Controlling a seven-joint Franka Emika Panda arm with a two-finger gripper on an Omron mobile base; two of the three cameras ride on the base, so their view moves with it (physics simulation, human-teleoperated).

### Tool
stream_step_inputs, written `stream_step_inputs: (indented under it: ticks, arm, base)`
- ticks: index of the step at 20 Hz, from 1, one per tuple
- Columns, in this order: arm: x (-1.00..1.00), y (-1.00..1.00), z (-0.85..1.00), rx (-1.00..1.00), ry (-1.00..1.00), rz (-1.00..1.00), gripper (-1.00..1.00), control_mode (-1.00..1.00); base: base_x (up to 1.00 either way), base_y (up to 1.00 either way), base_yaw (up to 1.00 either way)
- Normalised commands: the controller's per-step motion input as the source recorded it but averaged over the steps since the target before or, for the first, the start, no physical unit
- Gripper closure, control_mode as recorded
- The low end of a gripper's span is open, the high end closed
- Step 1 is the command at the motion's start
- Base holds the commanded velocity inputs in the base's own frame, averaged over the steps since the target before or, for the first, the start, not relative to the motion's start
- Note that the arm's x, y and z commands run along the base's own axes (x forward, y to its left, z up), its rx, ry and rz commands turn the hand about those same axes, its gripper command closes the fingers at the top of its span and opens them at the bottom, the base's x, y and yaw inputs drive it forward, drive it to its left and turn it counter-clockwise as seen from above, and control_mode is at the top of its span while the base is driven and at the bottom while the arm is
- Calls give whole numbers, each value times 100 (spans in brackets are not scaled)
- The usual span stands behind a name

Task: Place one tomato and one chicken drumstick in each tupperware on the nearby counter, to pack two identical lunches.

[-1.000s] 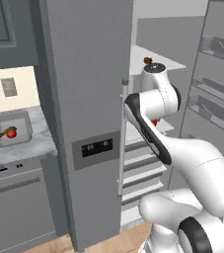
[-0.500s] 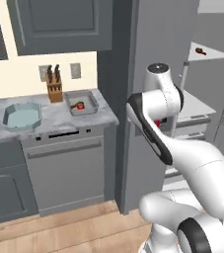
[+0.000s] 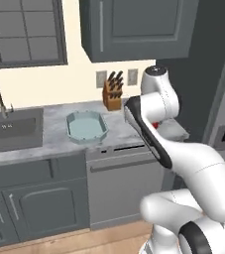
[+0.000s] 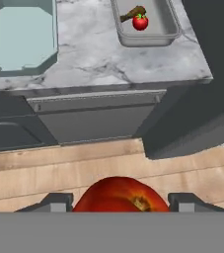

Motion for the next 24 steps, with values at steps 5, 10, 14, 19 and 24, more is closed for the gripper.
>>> stream_step_inputs:
  ticks: [5,10,14,19,24]
  arm:
    - [0,0,0,0,0,0,100,100]
    - [0,0,0,0,0,0,100,100]
    - [75,-10,-75,9,9,-6,100,-100]
    - [79,2,-100,20,22,0,100,-100]
    - [21,1,-100,4,30,0,100,-100]
  base:
    - [100,100,0]
    - [100,22,-11]
    - [25,0,-2]
    - [0,0,0]
    - [0,0,0]
